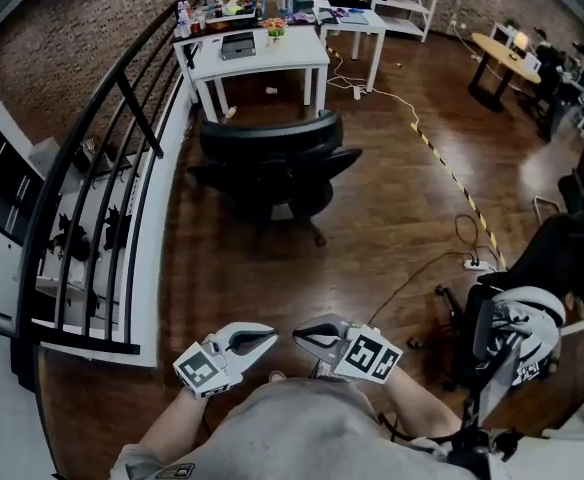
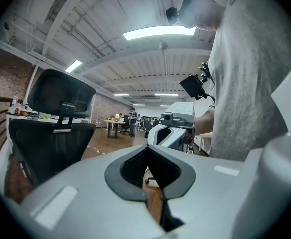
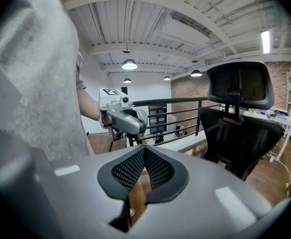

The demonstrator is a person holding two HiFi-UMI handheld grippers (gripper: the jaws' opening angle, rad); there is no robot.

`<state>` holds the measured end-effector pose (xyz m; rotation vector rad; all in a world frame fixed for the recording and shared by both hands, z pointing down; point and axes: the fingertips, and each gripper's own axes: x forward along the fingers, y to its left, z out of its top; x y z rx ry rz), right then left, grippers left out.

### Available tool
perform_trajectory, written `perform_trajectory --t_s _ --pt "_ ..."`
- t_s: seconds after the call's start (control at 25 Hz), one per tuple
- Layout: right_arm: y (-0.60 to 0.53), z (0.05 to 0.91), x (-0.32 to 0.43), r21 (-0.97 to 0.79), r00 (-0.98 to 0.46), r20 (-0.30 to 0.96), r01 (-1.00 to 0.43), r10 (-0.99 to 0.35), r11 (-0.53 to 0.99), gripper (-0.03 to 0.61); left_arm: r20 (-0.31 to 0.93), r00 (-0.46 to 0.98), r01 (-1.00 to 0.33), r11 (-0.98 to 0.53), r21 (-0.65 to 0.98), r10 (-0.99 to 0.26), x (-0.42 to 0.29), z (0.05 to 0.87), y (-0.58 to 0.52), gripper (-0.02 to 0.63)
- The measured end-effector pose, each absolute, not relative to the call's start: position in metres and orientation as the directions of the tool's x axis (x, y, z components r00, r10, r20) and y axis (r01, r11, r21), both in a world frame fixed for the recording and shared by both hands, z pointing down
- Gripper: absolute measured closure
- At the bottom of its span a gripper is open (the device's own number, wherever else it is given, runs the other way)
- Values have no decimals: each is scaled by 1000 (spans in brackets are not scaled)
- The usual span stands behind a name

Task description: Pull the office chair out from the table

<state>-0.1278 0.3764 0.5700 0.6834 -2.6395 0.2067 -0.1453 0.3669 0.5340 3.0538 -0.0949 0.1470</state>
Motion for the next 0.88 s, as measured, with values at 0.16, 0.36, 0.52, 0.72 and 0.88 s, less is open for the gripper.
perform_trajectory --t_s 0.16,0.36,0.52,0.72,0.88 --pt "377 572 -121 -44 -796 423 -495 -433 868 574 92 995 -50 -995 86 -42 -137 538 367 614" --pt "376 571 -122 -42 -801 428 -480 -418 876 574 98 994 -47 -995 87 -38 -135 540 365 614" --pt "374 569 -123 -39 -806 426 -470 -411 882 574 114 993 -54 -995 86 -44 -134 540 363 614" --pt "370 567 -118 -30 -806 423 -468 -413 883 574 109 992 -65 -995 80 -56 -132 539 361 614" --pt "368 566 -117 -22 -807 421 -465 -414 885 574 97 993 -77 -994 82 -69 -132 538 360 614"
